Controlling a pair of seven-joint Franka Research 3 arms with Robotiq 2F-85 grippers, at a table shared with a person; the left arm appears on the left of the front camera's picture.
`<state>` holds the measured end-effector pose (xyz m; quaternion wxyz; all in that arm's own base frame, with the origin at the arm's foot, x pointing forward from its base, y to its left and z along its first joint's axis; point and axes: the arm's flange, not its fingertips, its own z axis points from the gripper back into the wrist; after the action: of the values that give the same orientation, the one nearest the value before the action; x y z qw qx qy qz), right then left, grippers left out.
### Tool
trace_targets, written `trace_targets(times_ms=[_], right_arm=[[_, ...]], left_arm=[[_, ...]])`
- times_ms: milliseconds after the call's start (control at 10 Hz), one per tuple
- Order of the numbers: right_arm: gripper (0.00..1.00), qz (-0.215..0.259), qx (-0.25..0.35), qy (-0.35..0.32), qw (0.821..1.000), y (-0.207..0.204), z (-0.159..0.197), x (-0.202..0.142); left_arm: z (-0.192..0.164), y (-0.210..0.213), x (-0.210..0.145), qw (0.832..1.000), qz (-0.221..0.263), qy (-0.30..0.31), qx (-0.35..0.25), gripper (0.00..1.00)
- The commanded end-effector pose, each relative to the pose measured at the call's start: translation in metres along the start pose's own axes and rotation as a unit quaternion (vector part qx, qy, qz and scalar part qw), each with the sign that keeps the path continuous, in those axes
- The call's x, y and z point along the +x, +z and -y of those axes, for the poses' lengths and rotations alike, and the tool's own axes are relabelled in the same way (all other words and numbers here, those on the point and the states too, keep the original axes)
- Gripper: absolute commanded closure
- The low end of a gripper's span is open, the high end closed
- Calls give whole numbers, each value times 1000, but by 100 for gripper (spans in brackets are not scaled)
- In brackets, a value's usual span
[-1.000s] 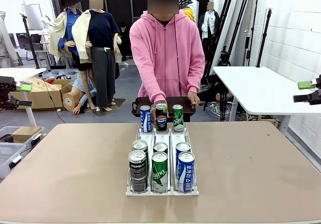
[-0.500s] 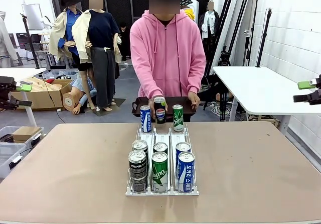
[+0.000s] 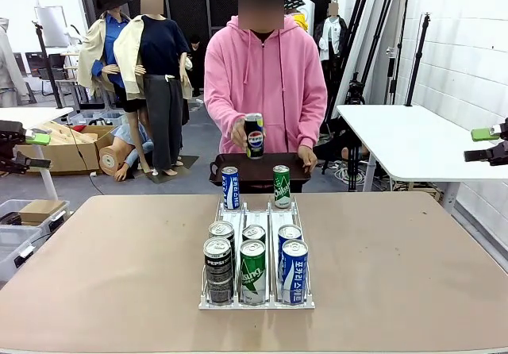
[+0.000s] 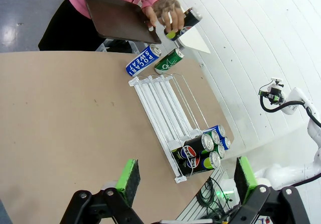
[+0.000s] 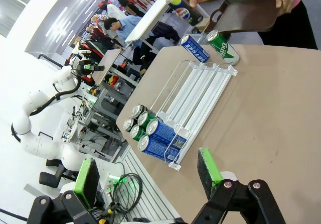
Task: Retrieve and hand over the desired beverage to the person.
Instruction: Pick up a can of the same type that the person held from the Automatic Can Dispenser.
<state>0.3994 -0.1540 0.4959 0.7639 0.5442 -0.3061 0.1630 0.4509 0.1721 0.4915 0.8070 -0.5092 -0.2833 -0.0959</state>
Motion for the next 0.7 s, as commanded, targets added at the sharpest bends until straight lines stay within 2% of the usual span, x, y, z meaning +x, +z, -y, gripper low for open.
trace_targets(times_ms=[0,600], right_arm=[[0,1,4,0,1000,0,1,0],[0,1,4,0,1000,0,1,0]], left_arm=[[3,2,-1,1000,0,4,-2,0],[3,2,-1,1000,0,4,-2,0]])
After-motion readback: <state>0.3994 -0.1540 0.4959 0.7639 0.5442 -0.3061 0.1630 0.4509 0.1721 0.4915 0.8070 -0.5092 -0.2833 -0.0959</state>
